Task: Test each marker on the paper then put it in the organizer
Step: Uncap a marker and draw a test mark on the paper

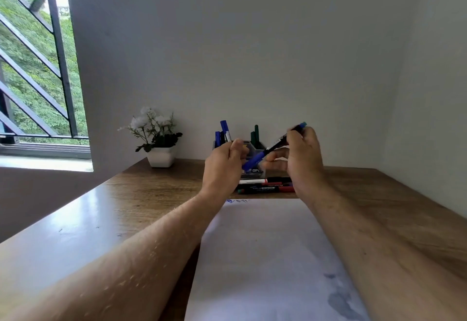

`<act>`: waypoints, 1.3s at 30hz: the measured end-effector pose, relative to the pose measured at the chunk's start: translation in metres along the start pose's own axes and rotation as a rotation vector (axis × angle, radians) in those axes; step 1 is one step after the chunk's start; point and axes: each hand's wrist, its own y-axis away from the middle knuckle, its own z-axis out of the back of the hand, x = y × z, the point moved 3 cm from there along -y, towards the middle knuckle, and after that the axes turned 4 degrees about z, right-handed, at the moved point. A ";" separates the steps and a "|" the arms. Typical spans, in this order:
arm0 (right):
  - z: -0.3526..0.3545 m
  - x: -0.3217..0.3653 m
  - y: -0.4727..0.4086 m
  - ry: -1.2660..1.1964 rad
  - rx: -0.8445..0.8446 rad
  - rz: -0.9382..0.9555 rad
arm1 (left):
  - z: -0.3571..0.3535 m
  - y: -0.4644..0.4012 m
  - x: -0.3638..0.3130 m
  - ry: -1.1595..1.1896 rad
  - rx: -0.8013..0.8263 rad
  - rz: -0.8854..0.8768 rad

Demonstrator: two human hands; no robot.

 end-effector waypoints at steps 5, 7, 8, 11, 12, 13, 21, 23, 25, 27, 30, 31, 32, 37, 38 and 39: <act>0.000 -0.001 -0.001 -0.139 -0.066 -0.075 | -0.001 0.001 0.001 0.339 0.066 0.177; 0.001 -0.005 -0.002 -0.094 -0.068 -0.101 | 0.000 0.002 0.000 0.420 0.052 0.165; 0.001 -0.007 -0.002 -0.068 -0.064 -0.117 | 0.002 0.001 0.000 0.471 0.039 0.161; 0.002 -0.011 0.000 0.027 0.009 -0.191 | 0.007 -0.004 0.000 0.630 -0.011 0.170; 0.001 -0.012 0.001 0.051 0.045 -0.216 | 0.009 -0.005 -0.001 0.668 -0.031 0.168; 0.000 -0.013 0.003 0.077 0.084 -0.235 | 0.010 -0.006 -0.001 0.702 -0.046 0.163; -0.010 -0.015 0.015 0.268 0.370 -0.370 | 0.019 -0.006 -0.003 0.729 -0.036 0.101; -0.013 -0.015 0.016 0.284 0.404 -0.357 | 0.018 -0.006 -0.003 0.681 -0.028 0.111; -0.015 -0.016 0.016 0.363 0.404 -0.292 | 0.017 -0.005 -0.003 0.641 -0.015 0.118; -0.016 -0.018 0.015 0.469 0.405 -0.208 | 0.015 -0.004 -0.002 0.612 -0.016 0.132; -0.014 -0.020 0.016 0.549 0.406 -0.123 | 0.015 -0.004 -0.001 0.565 -0.026 0.158; -0.014 -0.019 0.016 0.567 0.405 -0.100 | 0.015 -0.004 -0.001 0.546 -0.024 0.161; -0.014 -0.017 0.015 0.582 0.401 -0.078 | 0.015 -0.004 -0.001 0.533 -0.019 0.163; -0.016 -0.018 0.014 0.552 0.404 -0.091 | 0.014 -0.003 -0.003 0.520 0.031 0.157; -0.016 -0.020 0.014 0.542 0.402 -0.098 | 0.013 -0.003 -0.003 0.519 0.041 0.154; -0.016 -0.020 0.013 0.539 0.396 -0.098 | 0.013 -0.002 -0.004 0.524 0.051 0.150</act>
